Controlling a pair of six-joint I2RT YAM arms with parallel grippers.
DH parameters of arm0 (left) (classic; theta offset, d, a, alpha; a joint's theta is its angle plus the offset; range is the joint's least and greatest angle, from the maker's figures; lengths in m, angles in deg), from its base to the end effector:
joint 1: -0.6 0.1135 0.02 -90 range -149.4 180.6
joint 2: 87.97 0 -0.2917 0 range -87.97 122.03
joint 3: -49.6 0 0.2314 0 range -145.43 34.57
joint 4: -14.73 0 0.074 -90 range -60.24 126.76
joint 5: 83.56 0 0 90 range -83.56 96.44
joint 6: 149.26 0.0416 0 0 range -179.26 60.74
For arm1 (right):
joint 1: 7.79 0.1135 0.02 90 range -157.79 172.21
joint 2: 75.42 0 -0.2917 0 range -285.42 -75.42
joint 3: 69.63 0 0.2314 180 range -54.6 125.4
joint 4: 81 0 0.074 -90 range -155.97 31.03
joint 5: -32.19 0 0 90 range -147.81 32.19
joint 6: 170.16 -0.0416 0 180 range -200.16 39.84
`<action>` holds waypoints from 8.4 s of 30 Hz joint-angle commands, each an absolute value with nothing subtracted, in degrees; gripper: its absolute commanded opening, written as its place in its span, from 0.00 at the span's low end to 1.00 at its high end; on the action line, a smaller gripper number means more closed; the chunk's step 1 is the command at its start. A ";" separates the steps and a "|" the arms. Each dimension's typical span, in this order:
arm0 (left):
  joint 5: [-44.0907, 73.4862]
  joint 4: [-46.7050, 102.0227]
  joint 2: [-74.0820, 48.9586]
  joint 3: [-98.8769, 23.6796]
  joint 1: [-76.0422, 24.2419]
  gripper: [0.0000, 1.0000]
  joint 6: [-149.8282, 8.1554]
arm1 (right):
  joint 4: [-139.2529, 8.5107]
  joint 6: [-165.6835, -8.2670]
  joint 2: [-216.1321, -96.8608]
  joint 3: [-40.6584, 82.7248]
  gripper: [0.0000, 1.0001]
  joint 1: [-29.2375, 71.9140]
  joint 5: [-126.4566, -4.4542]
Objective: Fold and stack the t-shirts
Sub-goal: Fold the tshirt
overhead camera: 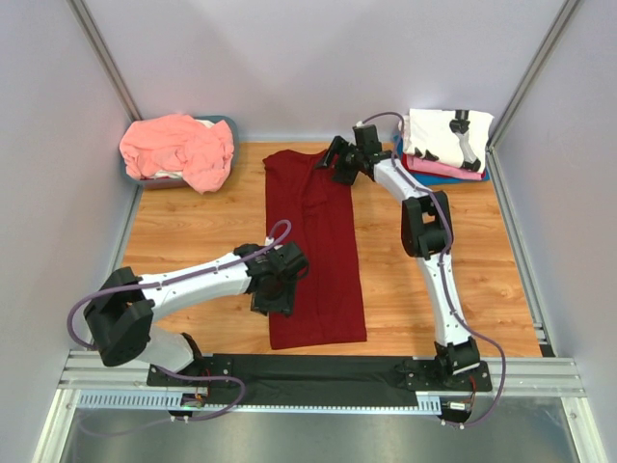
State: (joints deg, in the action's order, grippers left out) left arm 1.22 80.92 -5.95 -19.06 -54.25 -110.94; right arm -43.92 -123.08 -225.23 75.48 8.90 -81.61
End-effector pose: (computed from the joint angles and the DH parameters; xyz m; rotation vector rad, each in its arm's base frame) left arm 0.1330 -0.1823 0.2354 0.0695 2.9559 -0.1361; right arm 0.5568 0.1845 0.1666 0.3279 2.4163 0.9839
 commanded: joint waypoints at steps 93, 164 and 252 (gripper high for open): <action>3.73 58.58 -36.64 15.07 -64.17 0.00 -125.79 | -39.96 -140.98 -123.23 -41.59 0.00 44.94 -62.12; 2.48 78.28 12.75 -52.44 -28.14 0.00 -86.42 | -20.53 -104.51 -184.83 35.66 0.00 14.45 -65.19; 26.65 36.27 0.19 -1.73 -19.53 0.25 -97.14 | -51.38 -111.19 -179.13 -5.12 0.02 6.98 -91.57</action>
State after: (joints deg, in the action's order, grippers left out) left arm 27.85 37.80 -0.99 -3.01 -19.24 -97.54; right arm -50.85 -112.48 -178.20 -4.10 6.80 -93.41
